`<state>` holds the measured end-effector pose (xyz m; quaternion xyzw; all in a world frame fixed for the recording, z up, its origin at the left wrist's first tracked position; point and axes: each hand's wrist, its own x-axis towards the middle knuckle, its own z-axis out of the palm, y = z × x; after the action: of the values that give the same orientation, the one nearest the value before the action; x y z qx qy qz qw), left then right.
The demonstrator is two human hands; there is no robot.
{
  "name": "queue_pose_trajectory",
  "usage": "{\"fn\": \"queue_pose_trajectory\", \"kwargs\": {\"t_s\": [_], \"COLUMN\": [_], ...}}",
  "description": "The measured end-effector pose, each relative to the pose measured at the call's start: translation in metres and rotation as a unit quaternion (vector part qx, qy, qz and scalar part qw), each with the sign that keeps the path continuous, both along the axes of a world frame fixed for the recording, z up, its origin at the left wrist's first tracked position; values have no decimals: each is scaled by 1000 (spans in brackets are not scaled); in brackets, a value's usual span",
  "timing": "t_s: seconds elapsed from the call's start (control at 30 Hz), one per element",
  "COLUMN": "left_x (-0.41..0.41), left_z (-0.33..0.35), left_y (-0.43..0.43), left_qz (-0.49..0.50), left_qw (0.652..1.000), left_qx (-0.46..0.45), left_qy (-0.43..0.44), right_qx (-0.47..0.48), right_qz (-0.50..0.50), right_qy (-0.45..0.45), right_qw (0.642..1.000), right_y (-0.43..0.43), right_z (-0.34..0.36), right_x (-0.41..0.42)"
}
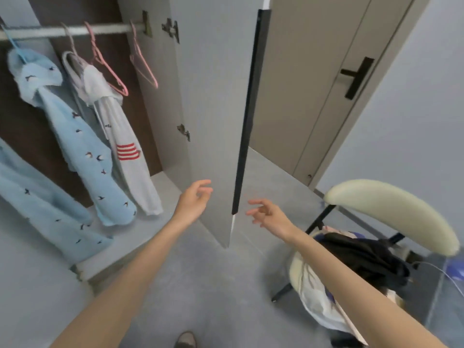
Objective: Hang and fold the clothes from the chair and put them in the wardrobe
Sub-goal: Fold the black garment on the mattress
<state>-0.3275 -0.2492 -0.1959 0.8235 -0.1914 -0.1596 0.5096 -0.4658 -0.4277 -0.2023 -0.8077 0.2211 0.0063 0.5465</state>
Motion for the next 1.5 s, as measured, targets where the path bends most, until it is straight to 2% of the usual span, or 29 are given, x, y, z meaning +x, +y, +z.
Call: {"fn": "queue_pose_trajectory", "kwargs": {"t_s": [0.37,0.6,0.83,1.23,1.5], "left_x": [-185,-251,-274,-244,-252], "left_z": [-43,-64,-92,-149,-233], "left_y": [-187,-251,-306,-381,-403], "left_qz": [-167,-258,-322,-367,-414], "left_qw": [985,963,939,921,897], "left_qx": [25,68,96,121,123], "left_qy": [34,49,72,45,-99], "right_qx": [13,8,24,133,223], "right_qz": [-195,-325,-413,-475,-489], "right_qy": [47,67,87,117,118], "right_qw": [980,943,906,862,835], "right_y": [-136,-178,-214,-279,-315], "right_z": [-51,-72,-97,-171,-253], "right_x": [-254,-336,-358,-313,-303]}}
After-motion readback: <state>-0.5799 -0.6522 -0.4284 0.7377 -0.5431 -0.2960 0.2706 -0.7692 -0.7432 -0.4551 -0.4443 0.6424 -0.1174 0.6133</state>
